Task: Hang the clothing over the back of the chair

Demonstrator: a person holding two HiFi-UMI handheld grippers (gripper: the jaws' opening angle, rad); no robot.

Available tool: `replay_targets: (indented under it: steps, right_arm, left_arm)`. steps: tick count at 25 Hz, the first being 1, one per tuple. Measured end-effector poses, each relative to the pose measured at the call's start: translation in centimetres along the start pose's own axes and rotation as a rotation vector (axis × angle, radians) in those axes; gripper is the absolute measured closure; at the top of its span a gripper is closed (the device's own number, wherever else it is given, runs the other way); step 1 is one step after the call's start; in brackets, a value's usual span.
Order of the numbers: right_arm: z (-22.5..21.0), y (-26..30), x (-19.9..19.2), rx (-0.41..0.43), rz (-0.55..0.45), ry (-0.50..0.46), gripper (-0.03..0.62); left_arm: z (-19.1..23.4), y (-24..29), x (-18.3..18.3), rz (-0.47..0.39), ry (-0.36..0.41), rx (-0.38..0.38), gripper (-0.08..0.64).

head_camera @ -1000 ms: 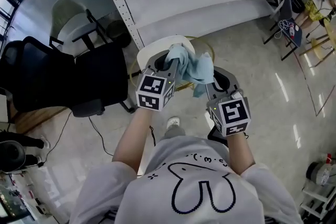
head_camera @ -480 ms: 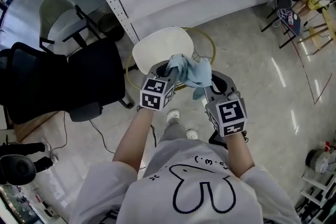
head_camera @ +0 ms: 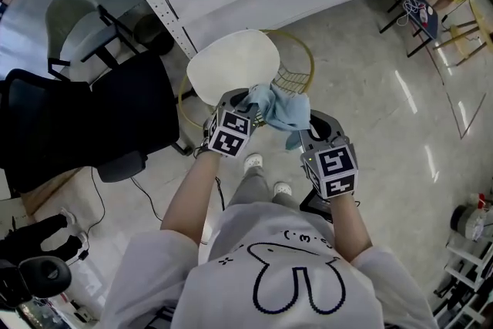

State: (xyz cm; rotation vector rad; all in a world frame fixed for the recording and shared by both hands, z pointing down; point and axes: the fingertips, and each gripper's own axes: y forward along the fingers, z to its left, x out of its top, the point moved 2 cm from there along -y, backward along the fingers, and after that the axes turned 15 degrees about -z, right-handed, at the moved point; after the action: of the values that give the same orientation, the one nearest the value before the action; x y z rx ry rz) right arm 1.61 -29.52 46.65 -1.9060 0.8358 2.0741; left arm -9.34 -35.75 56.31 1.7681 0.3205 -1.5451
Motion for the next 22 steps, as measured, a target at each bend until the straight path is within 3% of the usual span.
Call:
replay_targets:
  steps: [5,13,22]
  right_arm:
    - [-0.5,0.1,-1.1,-0.036,0.021,0.050,0.561]
    - [0.1,-0.3,-2.3,-0.039,0.063,0.073,0.561]
    - [0.1,-2.2,-3.8,-0.021,0.102,0.081,0.561]
  left_arm:
    - [-0.2,0.4,-2.1,0.049,-0.019,-0.030,0.437]
    - [-0.2,0.0,-2.3,0.045,-0.069,-0.037,0.393]
    - [-1.0,-1.6,-1.2,-0.042,-0.132,0.039,0.393]
